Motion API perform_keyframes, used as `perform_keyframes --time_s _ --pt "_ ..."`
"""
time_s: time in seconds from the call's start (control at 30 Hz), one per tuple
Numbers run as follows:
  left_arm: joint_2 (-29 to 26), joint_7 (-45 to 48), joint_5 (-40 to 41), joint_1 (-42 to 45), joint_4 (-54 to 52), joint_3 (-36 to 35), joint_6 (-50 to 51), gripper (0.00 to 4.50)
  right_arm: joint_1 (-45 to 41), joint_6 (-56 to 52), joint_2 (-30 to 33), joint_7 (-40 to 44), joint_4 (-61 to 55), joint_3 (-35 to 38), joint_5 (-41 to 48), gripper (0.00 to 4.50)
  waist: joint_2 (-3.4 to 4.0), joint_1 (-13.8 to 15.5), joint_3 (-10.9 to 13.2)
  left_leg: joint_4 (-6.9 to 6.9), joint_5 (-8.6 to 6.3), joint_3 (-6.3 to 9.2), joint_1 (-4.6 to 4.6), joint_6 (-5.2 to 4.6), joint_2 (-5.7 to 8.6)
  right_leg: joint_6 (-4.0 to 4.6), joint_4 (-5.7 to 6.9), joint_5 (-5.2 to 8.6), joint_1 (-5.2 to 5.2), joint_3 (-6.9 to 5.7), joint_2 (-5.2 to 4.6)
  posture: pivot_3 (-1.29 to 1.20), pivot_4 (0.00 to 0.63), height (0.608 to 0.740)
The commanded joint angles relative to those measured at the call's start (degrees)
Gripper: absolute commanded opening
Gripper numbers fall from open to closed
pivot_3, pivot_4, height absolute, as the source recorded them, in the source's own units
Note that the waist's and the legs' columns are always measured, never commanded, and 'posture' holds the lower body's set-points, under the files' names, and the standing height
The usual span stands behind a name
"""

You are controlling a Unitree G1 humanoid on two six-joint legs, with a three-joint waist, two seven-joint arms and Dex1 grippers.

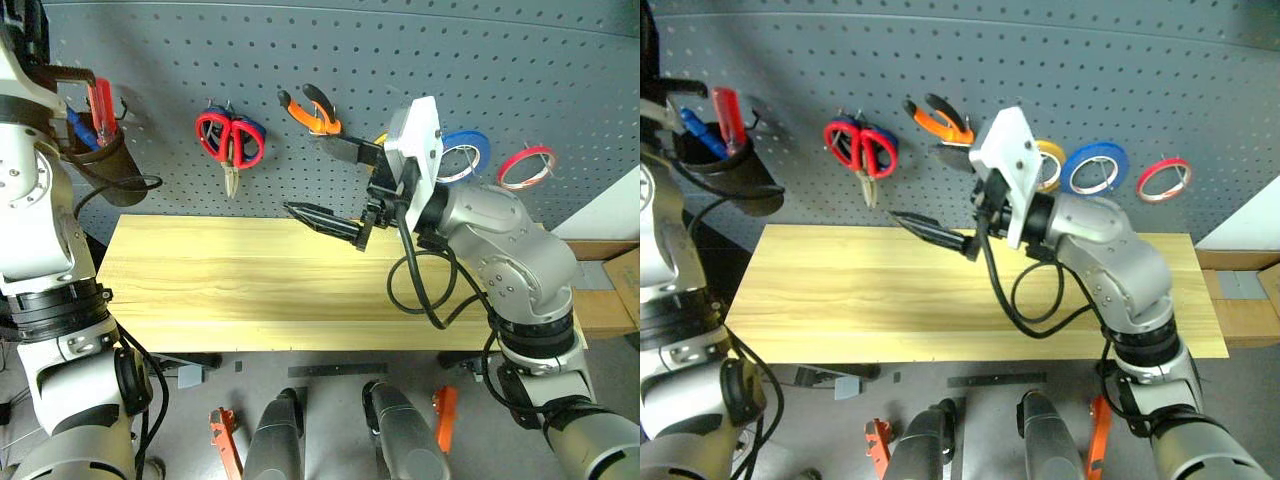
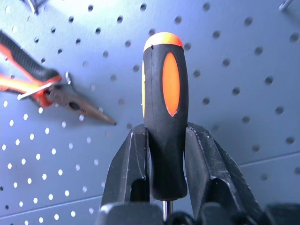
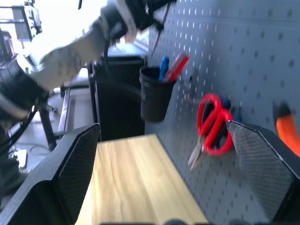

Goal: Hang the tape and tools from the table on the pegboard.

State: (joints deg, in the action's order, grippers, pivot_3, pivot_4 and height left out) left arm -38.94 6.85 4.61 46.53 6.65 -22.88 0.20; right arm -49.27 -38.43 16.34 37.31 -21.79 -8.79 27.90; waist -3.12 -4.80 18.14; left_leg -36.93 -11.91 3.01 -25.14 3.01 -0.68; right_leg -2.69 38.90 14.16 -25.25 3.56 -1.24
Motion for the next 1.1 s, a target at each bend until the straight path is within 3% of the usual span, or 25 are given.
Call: perform_keyframes --time_s 0.03,0.2,0.5,0.83,0.93,1.1 --pt "-0.14 -1.24 -1.26 0.97 3.93 0.10 -6.38 0.69 -2.66 2.80 -1.37 -0.12 0.44 -0.02 -0.61 4.50 -0.10 0.02 -0.08 -0.01 0.00 0.01 0.00 0.00 0.00 0.00 0.01 0.00 0.00 -0.01 0.00 -0.08 0.209 0.740" --pt "1.68 -2.50 -2.29 2.38 11.26 1.83 -12.47 0.69 -4.34 3.68 -2.97 -0.01 1.77 -0.75 -0.90 4.50 -0.18 0.03 -0.14 -0.02 0.00 0.01 0.00 0.00 0.01 0.01 0.03 -0.01 0.00 -0.02 -0.04 -0.10 0.217 0.740" --pt "2.65 -7.02 -2.40 -1.90 12.23 0.43 -12.99 0.69 -5.52 3.27 -3.96 -0.29 2.01 -0.77 -0.43 4.50 -0.18 -0.22 -0.14 -0.02 -0.01 -0.02 -0.02 -0.01 -0.02 0.02 0.07 -0.01 -0.06 -0.03 -0.06 -0.12 0.227 0.740" --pt "4.00 -10.18 -1.27 -1.80 7.96 0.96 -10.32 3.99 -5.22 3.01 -3.39 0.18 1.84 -0.53 -0.27 4.50 -0.27 -0.16 -0.22 -0.06 0.00 0.01 -0.03 -0.01 0.00 0.02 0.09 -0.02 -0.05 -0.08 -0.07 -0.12 0.215 0.740" --pt "4.66 -9.65 -0.89 -0.24 2.14 2.14 -8.51 3.99 -4.85 2.09 -2.26 0.24 1.08 0.85 0.65 4.50 -0.37 -0.15 -0.28 -0.06 0.00 0.01 -0.04 -0.01 0.00 0.02 0.09 -0.02 -0.04 -0.09 -0.08 -0.12 0.207 0.740" --pt "5.42 -0.34 2.85 1.42 -8.76 8.81 -4.66 3.99 -1.83 -3.89 3.65 1.56 -3.26 7.50 8.23 4.50 -0.41 0.36 -0.64 -0.10 0.00 0.14 -0.17 0.00 0.06 0.02 0.05 -0.02 -0.03 -0.22 -0.13 -0.10 0.187 0.740"
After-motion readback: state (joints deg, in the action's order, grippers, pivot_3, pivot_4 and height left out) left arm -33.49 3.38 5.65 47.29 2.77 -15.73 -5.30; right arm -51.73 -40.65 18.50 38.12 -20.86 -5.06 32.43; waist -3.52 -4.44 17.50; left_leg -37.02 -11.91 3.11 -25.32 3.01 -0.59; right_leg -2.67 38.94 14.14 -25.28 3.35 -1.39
